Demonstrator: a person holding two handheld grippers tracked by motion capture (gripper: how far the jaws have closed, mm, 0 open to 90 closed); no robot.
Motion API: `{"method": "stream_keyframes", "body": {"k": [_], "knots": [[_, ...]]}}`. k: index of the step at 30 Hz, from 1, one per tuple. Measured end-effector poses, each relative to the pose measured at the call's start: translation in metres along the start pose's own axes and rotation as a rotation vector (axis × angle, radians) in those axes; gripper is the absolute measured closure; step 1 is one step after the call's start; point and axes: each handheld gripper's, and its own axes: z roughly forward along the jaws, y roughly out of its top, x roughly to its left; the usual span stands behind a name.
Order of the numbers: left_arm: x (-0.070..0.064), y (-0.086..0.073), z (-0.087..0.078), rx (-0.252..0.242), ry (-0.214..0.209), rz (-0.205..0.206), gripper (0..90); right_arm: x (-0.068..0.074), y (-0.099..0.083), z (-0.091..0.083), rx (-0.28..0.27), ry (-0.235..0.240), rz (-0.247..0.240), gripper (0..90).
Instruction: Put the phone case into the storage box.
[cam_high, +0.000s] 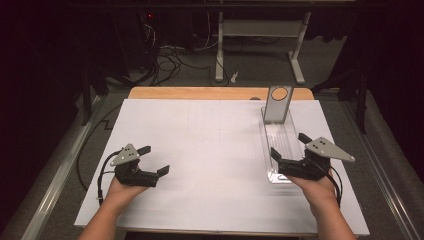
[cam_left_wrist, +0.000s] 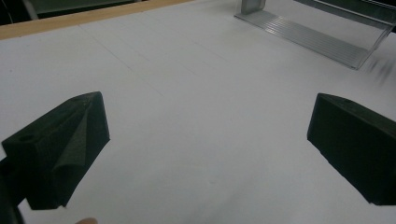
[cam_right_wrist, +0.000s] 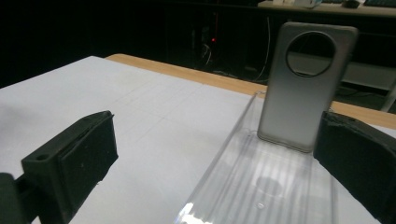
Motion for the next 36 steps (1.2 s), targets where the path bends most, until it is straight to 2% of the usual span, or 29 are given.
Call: {"method": "stream_keyframes", "body": {"k": [6,12,15,20,23,36], "knots": [[0.001,0.002,-0.003,-0.011,0.001,-0.009,0.2,-0.005,-0.02,-0.02,-0.035,-0.003,0.012,0.1],[-0.003,0.003,-0.004,-0.004,0.001,-0.005,0.2,-0.008,-0.034,-0.038,-0.063,-0.01,-0.009,0.1],[-0.006,0.004,-0.003,0.007,-0.002,0.011,0.2,-0.008,-0.041,-0.045,-0.064,-0.006,-0.011,0.2],[-0.008,0.004,-0.002,0.013,-0.003,0.024,0.2,-0.006,-0.042,-0.045,-0.066,-0.003,0.004,0.2],[-0.007,0.004,-0.004,0.003,-0.004,0.018,0.2,-0.004,-0.042,-0.045,-0.074,-0.003,0.0,0.2],[-0.008,0.005,-0.003,0.005,-0.007,0.021,0.2,-0.006,-0.042,-0.047,-0.089,-0.004,0.018,0.2]]}}
